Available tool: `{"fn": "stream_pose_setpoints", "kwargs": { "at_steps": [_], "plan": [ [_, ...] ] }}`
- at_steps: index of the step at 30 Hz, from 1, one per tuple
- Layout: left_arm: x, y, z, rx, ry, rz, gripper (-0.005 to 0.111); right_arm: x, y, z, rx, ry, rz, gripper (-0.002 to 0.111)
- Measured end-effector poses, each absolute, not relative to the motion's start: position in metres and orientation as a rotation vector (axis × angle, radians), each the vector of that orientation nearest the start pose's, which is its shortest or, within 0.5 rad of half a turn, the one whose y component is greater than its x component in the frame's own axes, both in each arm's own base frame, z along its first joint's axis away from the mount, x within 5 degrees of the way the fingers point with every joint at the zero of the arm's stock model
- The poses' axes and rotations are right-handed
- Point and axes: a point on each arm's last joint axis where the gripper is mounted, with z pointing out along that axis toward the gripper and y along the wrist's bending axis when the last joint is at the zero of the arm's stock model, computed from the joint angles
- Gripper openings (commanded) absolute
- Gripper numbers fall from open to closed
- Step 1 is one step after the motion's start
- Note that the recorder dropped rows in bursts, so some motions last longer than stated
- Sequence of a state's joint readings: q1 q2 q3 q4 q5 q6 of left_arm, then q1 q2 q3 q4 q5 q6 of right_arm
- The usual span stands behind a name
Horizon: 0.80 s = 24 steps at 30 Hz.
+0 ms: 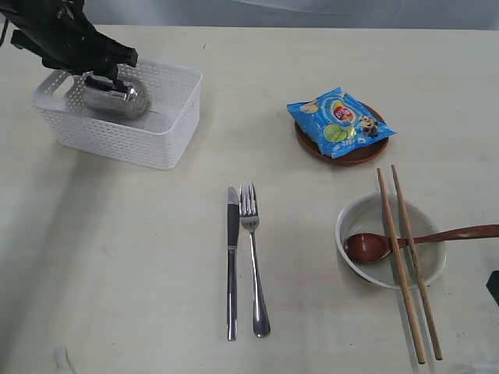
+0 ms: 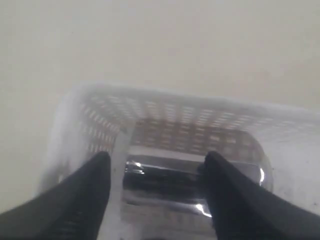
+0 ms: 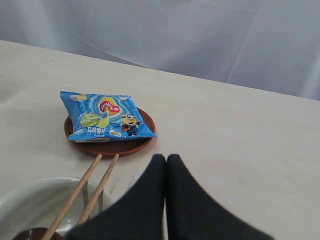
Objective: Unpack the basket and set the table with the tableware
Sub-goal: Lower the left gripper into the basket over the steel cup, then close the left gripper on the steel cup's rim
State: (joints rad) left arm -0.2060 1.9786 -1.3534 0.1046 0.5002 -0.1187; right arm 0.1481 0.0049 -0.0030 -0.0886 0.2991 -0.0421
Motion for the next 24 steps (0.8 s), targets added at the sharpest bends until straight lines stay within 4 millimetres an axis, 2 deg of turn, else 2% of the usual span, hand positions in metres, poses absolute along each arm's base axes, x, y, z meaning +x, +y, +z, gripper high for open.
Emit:
{"fn": "stream_pose_setpoints", "kwargs": {
  "at_steps": [5, 6, 14, 18, 24],
  "plan": [
    [0.412, -0.082, 0.176, 0.083, 2.635, -0.054, 0.053, 0.054, 0.006, 0.187, -0.224, 1.769, -0.007, 0.0],
    [0.411, -0.082, 0.175, 0.031, 2.657, -0.103, 0.053, 0.054, 0.006, 0.187, -0.224, 1.769, -0.007, 0.0],
    [0.405, -0.098, 0.168, -0.025, 2.736, -0.435, 0.053, 0.054, 0.006, 0.187, -0.224, 1.769, -0.007, 0.0],
    [0.401, -0.103, 0.166, 0.021, 2.755, -0.508, 0.053, 0.054, 0.006, 0.187, -0.224, 1.769, -0.007, 0.0],
    [0.4, -0.104, 0.164, 0.11, 2.758, -0.509, 0.053, 0.054, 0.006, 0.187, -0.224, 1.769, -0.007, 0.0]
  ]
}}
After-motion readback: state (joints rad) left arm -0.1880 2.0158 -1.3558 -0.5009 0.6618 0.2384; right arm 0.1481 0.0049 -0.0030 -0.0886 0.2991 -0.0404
